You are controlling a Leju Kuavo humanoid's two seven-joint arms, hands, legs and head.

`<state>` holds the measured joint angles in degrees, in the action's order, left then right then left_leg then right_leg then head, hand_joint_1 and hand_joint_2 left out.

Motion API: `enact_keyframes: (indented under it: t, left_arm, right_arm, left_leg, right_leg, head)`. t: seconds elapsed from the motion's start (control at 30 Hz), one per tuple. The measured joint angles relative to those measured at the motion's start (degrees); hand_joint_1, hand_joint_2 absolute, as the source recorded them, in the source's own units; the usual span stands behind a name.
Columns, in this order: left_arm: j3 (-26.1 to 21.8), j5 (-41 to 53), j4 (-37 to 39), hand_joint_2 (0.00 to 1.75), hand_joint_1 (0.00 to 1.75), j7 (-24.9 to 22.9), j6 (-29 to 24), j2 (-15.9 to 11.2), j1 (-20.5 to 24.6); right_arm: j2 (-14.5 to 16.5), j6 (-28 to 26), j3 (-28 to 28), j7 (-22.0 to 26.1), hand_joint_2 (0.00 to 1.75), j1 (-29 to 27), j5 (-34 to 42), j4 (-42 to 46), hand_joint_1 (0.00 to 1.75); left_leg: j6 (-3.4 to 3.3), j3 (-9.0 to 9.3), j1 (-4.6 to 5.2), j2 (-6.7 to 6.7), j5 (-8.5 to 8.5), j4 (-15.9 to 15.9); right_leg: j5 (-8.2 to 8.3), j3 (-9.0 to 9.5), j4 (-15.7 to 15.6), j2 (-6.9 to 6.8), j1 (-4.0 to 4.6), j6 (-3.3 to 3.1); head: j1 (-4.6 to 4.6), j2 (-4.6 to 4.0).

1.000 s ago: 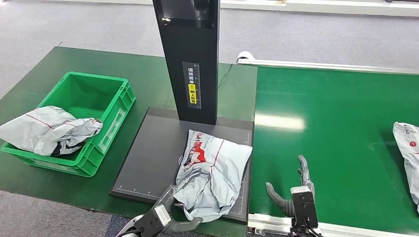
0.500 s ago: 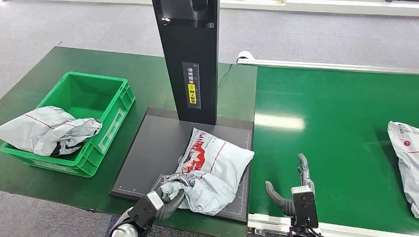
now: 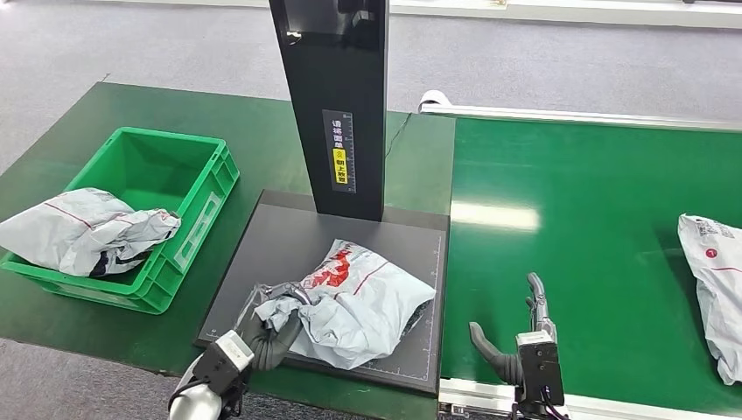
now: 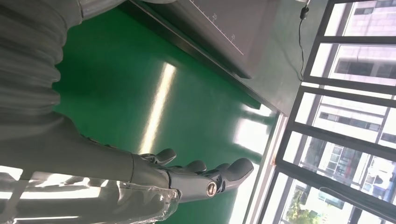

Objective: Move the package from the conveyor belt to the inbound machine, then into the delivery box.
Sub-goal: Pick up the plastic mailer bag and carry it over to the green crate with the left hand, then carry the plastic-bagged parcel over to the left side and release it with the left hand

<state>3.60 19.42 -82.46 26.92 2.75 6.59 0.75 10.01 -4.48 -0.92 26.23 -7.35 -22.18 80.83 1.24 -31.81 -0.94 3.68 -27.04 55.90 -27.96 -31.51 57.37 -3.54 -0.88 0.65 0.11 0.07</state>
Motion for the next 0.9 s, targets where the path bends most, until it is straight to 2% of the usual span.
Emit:
enact_keyframes:
  t: [0.2,0.4,0.5,0.9]
  left_arm:
    - [-1.31,0.19,-4.17,1.75,1.75,0.28,-0.12,-1.97,2.72]
    - [-1.37,0.21,-5.39,1.75,1.75,0.88,-0.31,-2.8,3.29]
    - [-1.81,-1.08,-5.95,1.75,1.75,2.02,-1.59,-3.93,4.98]
    - [-13.02,-4.69,-6.54,1.75,1.75,1.89,-9.79,-11.28,16.57]
  right_arm:
    - [0.0,0.04,0.4,0.42,1.75,0.08,0.13,-0.01,0.0]
    - [0.0,0.03,0.51,0.54,1.75,0.13,0.22,-0.01,0.0]
    - [-0.01,-0.11,0.55,0.71,1.75,0.52,0.67,-0.04,0.0]
    - [-0.86,-2.45,1.8,1.76,1.75,1.5,3.48,-1.26,0.0]
  left_leg:
    - [0.0,0.01,0.0,0.0,0.01,0.0]
    - [-0.01,-0.03,0.01,0.0,0.01,0.0]
    - [0.0,-0.05,0.0,0.0,0.01,0.0]
    - [0.03,-0.07,-0.04,0.01,0.08,0.0]
  right_leg:
    - [0.0,0.03,0.01,0.0,0.0,0.0]
    - [0.0,-0.01,0.01,0.0,0.0,0.0]
    - [0.0,-0.03,0.01,0.0,0.01,0.0]
    - [0.02,-0.07,0.04,0.01,0.08,-0.03]
  head:
    - [0.0,0.0]
    - [0.01,0.0]
    - [0.01,0.0]
    - [0.01,0.0]
